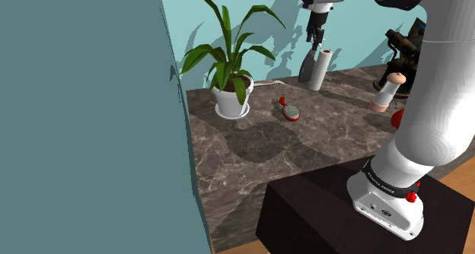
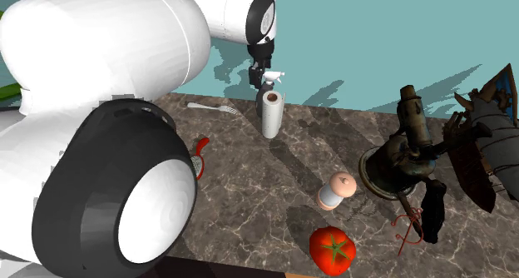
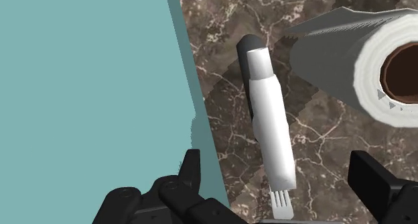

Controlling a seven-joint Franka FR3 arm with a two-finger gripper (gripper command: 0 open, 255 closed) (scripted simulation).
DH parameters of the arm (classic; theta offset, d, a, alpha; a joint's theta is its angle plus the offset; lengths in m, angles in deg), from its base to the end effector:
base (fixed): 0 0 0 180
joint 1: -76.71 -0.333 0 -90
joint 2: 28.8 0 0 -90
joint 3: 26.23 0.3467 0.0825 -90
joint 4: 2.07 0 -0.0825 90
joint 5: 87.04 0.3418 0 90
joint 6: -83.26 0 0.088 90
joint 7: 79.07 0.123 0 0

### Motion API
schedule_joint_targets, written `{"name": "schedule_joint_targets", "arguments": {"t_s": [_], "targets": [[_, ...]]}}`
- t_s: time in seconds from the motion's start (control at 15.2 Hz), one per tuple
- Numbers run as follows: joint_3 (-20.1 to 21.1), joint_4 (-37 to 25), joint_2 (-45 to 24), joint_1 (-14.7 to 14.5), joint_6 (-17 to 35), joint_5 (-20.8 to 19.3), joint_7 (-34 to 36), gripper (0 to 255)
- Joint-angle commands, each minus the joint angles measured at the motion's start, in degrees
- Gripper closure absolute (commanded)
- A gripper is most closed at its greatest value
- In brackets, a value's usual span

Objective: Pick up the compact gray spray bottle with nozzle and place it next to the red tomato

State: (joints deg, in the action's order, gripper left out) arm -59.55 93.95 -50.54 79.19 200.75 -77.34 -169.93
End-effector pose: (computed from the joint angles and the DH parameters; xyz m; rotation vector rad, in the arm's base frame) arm 0.5411 -0.3206 0.4474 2.7412 1.3684 -0.0285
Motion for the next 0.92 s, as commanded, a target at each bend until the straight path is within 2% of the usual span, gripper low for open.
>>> {"name": "schedule_joint_targets", "arguments": {"t_s": [0.0, 0.13, 0.2, 0.86], "targets": [[0.01, 0.01, -0.02, 0.01, 0.04, 0.02, -0.01, 0], [0.0, 0.01, -0.02, 0.01, 0.02, 0.01, -0.01, 0], [0.0, 0.01, -0.02, 0.01, 0.02, 0.01, -0.01, 255], [-0.08, -0.45, 0.22, -0.02, -0.63, -0.15, 0.07, 255]]}}
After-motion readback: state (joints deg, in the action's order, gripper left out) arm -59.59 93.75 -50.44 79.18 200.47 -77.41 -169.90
